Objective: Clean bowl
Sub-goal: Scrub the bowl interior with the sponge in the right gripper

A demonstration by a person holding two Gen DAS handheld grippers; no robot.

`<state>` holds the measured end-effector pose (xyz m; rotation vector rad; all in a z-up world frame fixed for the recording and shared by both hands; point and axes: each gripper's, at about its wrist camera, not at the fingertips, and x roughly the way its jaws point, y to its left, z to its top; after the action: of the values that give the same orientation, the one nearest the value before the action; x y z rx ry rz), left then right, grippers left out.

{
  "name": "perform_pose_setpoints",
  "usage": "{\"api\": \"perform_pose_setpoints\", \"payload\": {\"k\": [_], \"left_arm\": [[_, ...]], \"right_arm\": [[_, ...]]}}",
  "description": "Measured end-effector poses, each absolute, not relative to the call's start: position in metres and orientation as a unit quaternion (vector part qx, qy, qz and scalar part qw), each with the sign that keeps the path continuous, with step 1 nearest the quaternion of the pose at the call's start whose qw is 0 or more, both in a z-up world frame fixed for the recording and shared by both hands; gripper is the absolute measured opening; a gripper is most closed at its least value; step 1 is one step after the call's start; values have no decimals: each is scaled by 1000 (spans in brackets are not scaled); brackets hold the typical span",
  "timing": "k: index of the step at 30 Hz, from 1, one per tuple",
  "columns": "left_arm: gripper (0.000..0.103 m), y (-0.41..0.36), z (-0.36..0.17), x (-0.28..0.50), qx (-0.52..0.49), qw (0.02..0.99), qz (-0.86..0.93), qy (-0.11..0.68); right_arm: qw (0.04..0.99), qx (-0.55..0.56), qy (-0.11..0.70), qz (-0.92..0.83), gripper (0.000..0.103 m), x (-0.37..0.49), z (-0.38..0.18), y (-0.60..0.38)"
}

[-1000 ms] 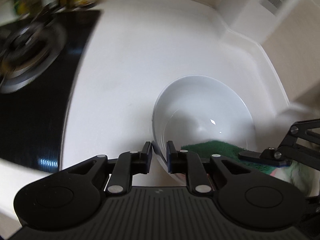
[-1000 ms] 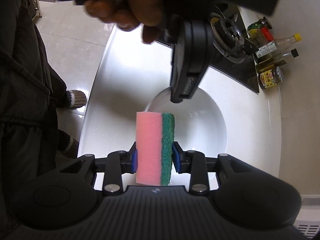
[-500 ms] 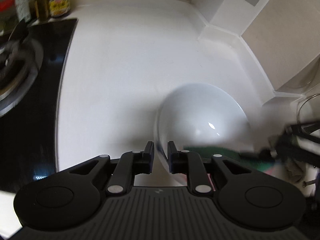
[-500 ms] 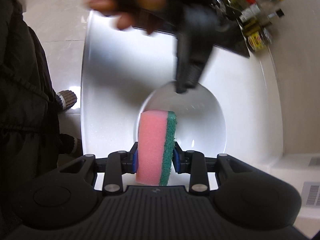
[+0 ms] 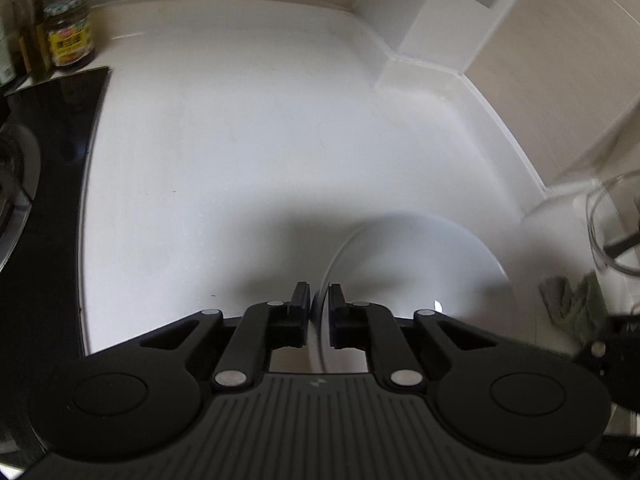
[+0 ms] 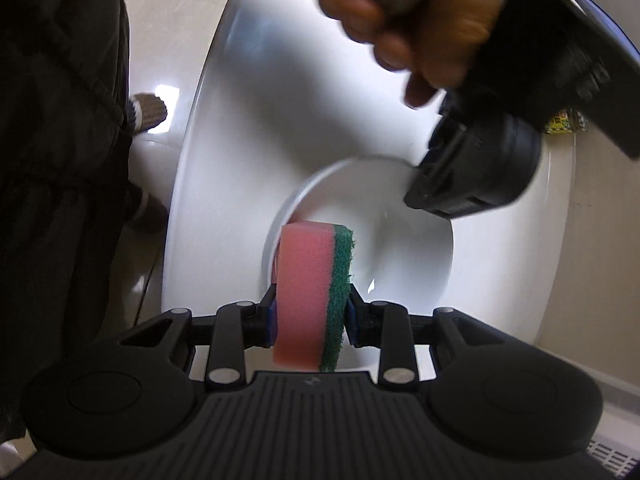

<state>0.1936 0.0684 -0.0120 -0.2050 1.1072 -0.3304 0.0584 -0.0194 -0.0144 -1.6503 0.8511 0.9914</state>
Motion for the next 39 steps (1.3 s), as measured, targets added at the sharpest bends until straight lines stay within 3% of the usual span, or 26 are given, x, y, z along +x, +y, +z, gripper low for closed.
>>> {"api": "perform_pose_setpoints", "payload": {"k": [12,20,33,39], "left_arm": [[16,82,-10,135,-128,842,-118,511],[6,71,-13,153,-113,848,-125,503],[8,74,-3,138,-109,859,-134,483],[15,80,-4,118,-132,851,-124,492]], "right_arm": [[521,-655,344,426,27,62,-4,-17],[534,-650,337,423,28,54,-4,-13],[569,-627,356,395,28,78,-16,0],[566,-630,356,395,28,92,-18,7]]}}
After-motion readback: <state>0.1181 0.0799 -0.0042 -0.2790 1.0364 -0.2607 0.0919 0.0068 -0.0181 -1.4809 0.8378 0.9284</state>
